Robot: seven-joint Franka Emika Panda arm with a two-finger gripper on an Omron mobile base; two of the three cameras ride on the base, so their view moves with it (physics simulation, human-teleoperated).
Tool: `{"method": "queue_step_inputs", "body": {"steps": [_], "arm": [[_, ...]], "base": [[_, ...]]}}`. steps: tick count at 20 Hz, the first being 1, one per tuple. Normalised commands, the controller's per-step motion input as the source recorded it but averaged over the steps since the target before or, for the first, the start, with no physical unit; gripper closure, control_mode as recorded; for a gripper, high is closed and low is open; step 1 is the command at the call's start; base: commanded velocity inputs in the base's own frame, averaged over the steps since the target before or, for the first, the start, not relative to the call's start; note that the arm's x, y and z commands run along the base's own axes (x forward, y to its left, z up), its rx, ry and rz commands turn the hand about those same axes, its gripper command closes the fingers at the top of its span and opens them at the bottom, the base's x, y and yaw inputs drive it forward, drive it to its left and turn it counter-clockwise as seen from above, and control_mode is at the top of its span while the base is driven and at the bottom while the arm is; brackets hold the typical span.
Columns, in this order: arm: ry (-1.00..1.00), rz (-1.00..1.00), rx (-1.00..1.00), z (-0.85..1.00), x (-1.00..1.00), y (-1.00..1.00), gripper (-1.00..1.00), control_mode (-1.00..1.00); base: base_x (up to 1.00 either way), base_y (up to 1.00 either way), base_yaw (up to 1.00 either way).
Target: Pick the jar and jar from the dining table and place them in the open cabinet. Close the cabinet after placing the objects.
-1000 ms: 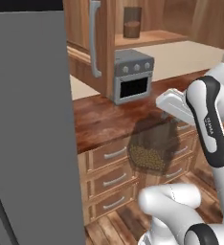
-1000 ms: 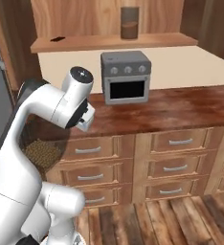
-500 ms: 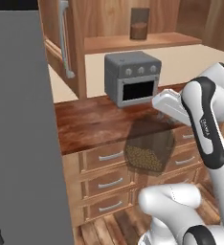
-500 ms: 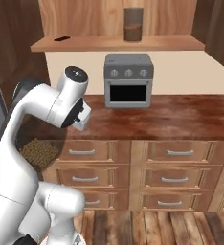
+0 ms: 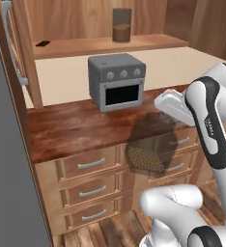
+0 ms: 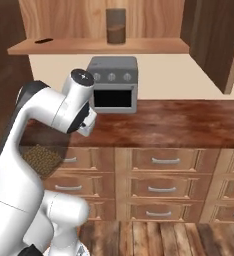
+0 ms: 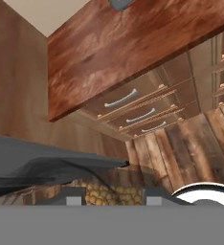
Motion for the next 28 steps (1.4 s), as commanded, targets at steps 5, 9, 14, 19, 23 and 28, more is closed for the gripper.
{"method": "queue_step_inputs", "body": {"steps": [5,9,14,19,23,28], "arm": [[0.0,0.0,0.0,0.0,0.0,0.0,1.0,1.0],[0.0,0.0,0.0,0.0,0.0,0.0,1.0,1.0],[0.0,0.0,0.0,0.0,0.0,0.0,1.0,1.0],[0.0,0.0,0.0,0.0,0.0,0.0,1.0,1.0],[0.0,0.0,0.0,0.0,0.0,0.0,1.0,1.0],[0.0,0.0,0.0,0.0,0.0,0.0,1.0,-1.0]], "base": [[0.98,-0.01,0.06],[0.62,-0.39,0.18],[0.27,-0.33,0.12],[0.02,-0.02,0.01],[0.0,0.0,0.0],[0.0,0.0,0.0]]}}
